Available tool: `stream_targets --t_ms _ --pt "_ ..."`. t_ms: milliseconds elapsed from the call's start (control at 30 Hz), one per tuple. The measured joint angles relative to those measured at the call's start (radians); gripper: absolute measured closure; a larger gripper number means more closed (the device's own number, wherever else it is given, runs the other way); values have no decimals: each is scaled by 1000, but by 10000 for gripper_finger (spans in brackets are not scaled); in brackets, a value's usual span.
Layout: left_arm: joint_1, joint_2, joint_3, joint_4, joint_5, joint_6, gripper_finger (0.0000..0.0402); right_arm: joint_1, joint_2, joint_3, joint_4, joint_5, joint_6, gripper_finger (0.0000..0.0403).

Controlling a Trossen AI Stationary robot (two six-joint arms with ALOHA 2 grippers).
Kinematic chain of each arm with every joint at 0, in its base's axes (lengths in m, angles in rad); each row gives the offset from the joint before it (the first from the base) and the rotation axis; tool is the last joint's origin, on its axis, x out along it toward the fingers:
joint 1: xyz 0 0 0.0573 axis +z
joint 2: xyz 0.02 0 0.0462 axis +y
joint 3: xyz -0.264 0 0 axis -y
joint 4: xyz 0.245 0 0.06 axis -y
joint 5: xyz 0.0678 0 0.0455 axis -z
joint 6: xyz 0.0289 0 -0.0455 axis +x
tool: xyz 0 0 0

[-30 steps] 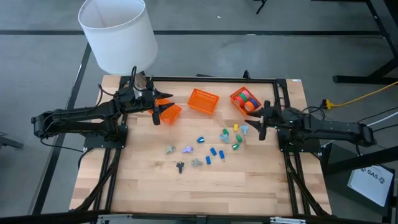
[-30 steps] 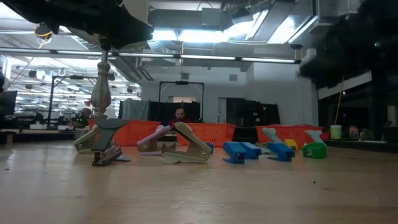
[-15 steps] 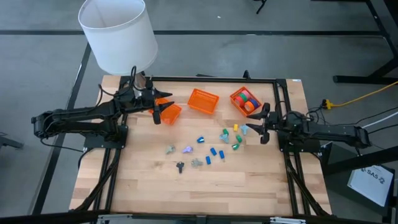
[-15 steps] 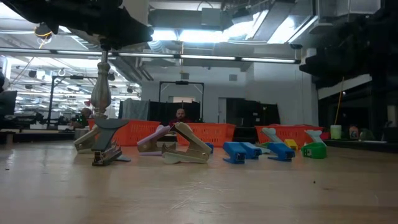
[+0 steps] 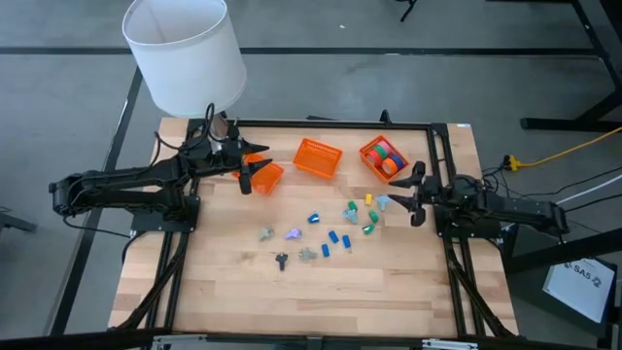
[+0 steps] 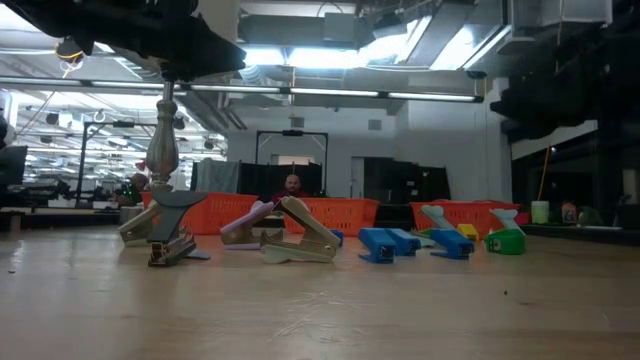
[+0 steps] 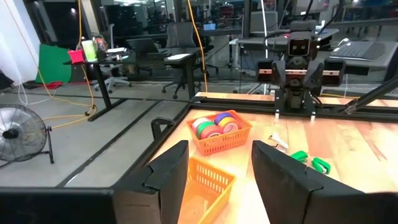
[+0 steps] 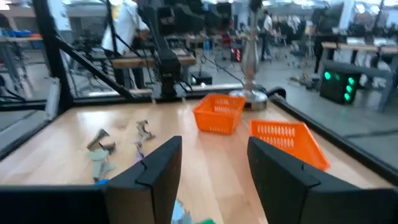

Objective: Pick and place Stapler, Stapler remover, tape
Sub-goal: Put the blue stapler into the middle orange bin

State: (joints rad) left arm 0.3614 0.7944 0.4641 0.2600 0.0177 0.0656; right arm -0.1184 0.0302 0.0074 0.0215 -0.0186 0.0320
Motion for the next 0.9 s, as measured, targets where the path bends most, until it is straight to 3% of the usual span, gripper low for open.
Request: stream_targets --t_ms 767,900 --pt "-1 0 0 -3 4 -26 227 0 -29 4 -7 -8 -12 215" --pt "-1 0 0 -3 5 -27 226 0 -29 79 -193 -8 43 215"
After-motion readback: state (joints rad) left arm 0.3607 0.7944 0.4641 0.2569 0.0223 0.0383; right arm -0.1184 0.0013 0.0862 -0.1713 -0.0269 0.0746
